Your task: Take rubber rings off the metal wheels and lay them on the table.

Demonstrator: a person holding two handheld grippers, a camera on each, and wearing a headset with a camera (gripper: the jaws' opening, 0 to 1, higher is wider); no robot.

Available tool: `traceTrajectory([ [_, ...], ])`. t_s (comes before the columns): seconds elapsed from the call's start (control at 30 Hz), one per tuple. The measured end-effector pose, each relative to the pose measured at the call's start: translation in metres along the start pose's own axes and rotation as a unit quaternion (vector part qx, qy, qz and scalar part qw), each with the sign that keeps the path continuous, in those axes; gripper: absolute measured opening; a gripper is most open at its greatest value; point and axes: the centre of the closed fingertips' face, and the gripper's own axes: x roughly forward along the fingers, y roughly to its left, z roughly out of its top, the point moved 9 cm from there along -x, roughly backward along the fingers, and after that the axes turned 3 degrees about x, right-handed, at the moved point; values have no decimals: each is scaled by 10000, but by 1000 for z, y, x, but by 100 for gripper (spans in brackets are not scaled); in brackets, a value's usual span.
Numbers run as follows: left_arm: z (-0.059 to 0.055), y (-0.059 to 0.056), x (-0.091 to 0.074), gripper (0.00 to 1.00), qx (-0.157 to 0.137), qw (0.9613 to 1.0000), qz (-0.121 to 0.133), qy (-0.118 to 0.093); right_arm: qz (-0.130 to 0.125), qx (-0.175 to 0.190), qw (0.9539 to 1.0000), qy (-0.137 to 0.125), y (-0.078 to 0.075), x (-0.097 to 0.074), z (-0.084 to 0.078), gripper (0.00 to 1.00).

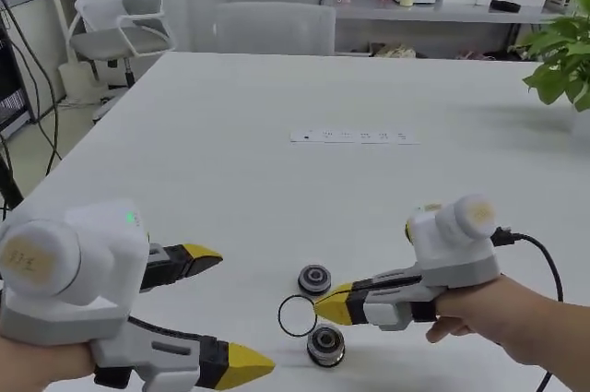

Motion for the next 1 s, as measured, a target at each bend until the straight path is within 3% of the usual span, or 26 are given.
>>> traceTrajectory([
  [0.33,-4,3,-5,79,-183,9997,98,-87,-92,-76,9999,45,0,15,-2,0],
  [0.5,-3,3,-6,80,-82,9998,154,-47,-153,-94,9998,128,-1,22,-4,0],
  [1.0,-10,2,-8,80,-204,9996,173,35,-331,-177,9991,219,-4,33,-7,0],
])
